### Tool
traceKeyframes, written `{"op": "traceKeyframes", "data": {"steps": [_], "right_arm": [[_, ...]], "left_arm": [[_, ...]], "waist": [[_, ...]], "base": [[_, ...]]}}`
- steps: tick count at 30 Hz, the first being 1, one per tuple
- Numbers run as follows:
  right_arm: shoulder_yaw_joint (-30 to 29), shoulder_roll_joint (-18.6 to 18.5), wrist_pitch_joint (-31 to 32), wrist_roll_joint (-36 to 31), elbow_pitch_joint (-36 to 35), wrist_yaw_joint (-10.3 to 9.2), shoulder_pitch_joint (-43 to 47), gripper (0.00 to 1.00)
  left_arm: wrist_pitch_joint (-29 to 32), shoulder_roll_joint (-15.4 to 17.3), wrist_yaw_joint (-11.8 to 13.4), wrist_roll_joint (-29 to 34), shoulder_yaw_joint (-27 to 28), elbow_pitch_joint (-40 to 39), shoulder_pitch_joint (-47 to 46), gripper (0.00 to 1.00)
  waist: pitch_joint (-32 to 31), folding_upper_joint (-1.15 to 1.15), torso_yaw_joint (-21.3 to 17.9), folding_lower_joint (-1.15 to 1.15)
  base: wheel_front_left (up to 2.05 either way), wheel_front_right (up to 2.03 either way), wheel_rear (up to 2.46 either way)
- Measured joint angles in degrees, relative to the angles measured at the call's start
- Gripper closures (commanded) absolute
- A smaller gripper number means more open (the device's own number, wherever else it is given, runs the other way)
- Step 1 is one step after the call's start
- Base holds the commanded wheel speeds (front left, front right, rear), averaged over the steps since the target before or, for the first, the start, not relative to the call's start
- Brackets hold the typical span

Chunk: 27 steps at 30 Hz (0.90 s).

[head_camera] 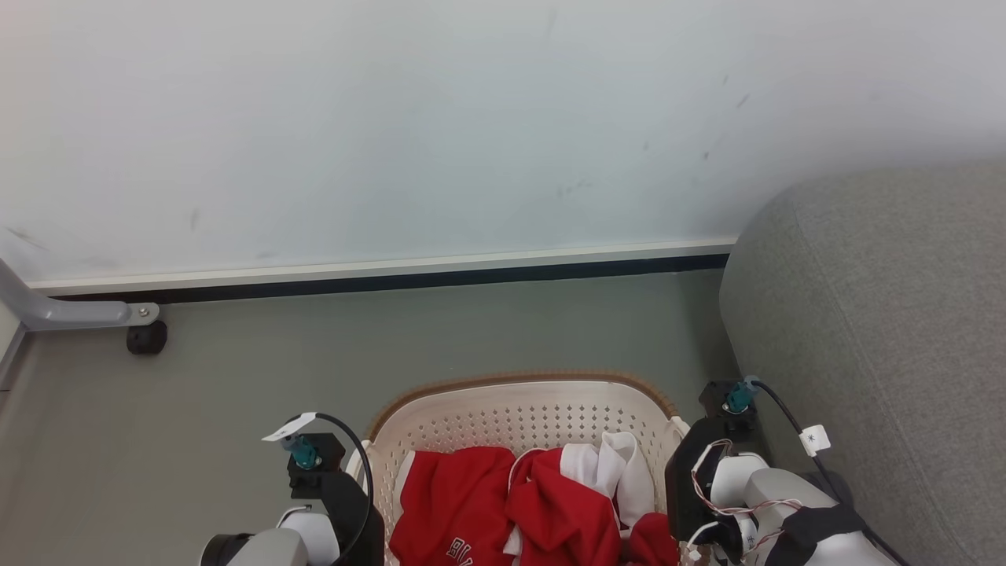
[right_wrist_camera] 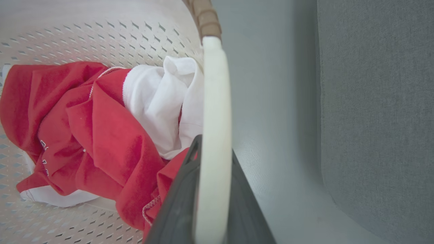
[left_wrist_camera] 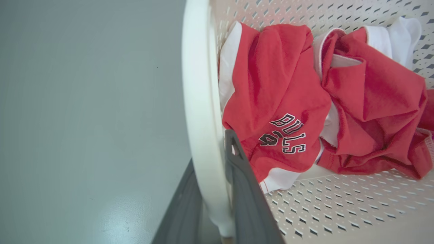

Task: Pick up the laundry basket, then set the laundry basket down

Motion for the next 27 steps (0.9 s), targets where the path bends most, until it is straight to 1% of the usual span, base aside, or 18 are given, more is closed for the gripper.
{"op": "traceKeyframes", "data": {"steps": [19, 20, 27], "right_arm": [[2.52, 0.09, 1.00, 2.98, -0.44, -0.33, 0.14, 1.00], [2.65, 0.09, 1.01, 3.13, -0.45, -0.33, 0.14, 1.00], [3.47, 0.13, 1.02, 3.86, -0.47, -0.74, 0.15, 1.00]], "left_arm": [[1.29, 0.54, -0.05, -0.12, -0.33, -0.03, 0.75, 1.00], [1.30, 0.60, -0.44, -0.19, -0.34, -0.03, 0.77, 1.00], [1.47, 0.74, -0.46, -0.26, -0.42, -0.04, 0.85, 1.00]], "waist": [[-0.51, 0.01, 1.06, 0.01], [-0.49, 0.01, 1.08, 0.01], [-0.34, 0.01, 1.22, 0.01]], "base": [[0.00, 0.00, 0.00], [0.00, 0.00, 0.00], [0.00, 0.00, 0.00]]}}
